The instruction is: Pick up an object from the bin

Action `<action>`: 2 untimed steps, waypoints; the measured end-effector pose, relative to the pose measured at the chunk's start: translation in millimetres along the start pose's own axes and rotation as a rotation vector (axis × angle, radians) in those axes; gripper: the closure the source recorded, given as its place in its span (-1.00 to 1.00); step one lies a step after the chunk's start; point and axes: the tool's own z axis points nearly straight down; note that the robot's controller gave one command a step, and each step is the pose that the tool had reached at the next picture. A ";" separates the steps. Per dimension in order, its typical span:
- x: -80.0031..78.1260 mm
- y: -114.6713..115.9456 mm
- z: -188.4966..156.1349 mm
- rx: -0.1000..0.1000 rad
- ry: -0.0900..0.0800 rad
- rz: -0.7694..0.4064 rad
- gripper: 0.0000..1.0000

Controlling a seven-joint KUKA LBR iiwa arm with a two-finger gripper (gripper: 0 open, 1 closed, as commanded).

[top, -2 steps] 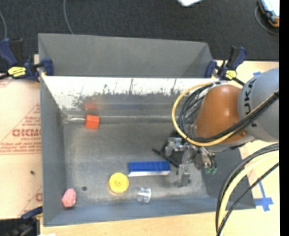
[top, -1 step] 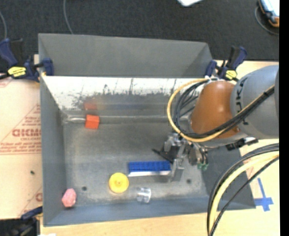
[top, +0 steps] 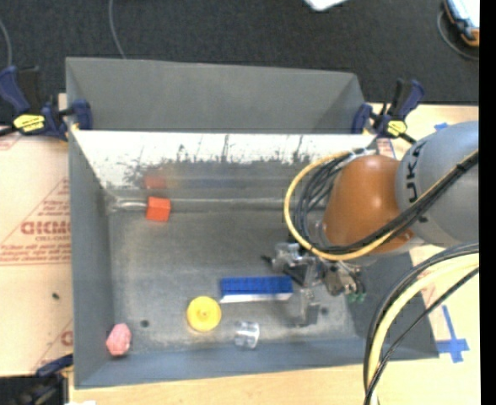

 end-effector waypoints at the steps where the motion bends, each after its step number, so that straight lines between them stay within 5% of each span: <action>1: -3.0 1.3 4.0 0.002 -0.004 0.039 -1.00; 2: -5.1 3.8 6.8 0.001 -0.005 -0.198 -1.00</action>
Offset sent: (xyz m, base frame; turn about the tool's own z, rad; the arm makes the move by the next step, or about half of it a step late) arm 0.0038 0.0070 -0.0088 -0.1329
